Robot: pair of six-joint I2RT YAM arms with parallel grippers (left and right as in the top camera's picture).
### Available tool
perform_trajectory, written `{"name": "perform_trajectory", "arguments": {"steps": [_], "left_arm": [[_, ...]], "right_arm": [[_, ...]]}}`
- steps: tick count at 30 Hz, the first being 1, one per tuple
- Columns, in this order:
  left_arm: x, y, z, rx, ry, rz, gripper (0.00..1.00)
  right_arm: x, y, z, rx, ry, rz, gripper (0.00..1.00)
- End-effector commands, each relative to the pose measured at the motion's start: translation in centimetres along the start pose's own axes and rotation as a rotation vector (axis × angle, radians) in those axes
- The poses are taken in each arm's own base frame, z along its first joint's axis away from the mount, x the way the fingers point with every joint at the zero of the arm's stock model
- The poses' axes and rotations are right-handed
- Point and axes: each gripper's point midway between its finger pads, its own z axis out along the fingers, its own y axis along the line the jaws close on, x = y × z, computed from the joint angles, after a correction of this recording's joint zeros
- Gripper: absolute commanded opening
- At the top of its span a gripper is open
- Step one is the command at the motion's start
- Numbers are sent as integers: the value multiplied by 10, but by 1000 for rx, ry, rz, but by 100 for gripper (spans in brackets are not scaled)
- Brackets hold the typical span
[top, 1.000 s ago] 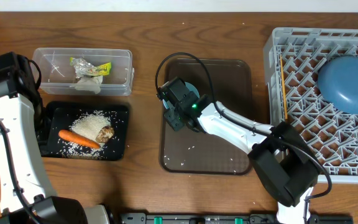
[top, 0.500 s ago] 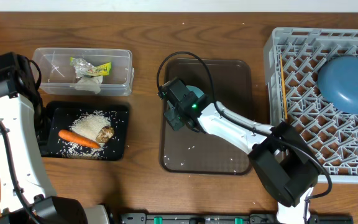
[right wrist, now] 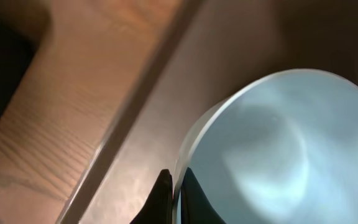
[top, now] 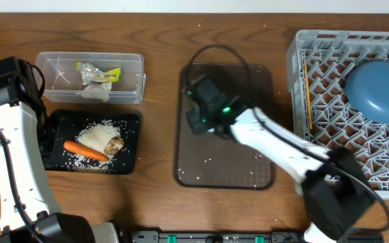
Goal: Sort waste into correct bins and load items into the dishwasher rack
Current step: 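Lift the bowl with the right gripper and carry it into the rack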
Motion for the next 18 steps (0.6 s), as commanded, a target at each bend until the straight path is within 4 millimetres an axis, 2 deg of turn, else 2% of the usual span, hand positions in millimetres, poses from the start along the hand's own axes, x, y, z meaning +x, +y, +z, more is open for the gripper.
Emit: {"name": "perform_trajectory", "arguments": {"steps": [1, 6, 12, 16, 18], "left_arm": [[-3, 2, 2, -14, -16, -12, 98], [-3, 2, 2, -14, -15, -12, 98], [-3, 2, 2, -14, -15, -12, 98], [-3, 2, 2, -14, -15, -12, 98], [-3, 2, 2, -14, -15, -12, 98]], "right_arm": [[-14, -15, -26, -41, -36, 110, 1], [-15, -29, -41, -123, -10, 181, 1], [-4, -80, -55, -50, 33, 327, 1], [-8, -105, -79, -25, -11, 379, 1], [-15, -111, -97, -26, -61, 360, 1]]}}
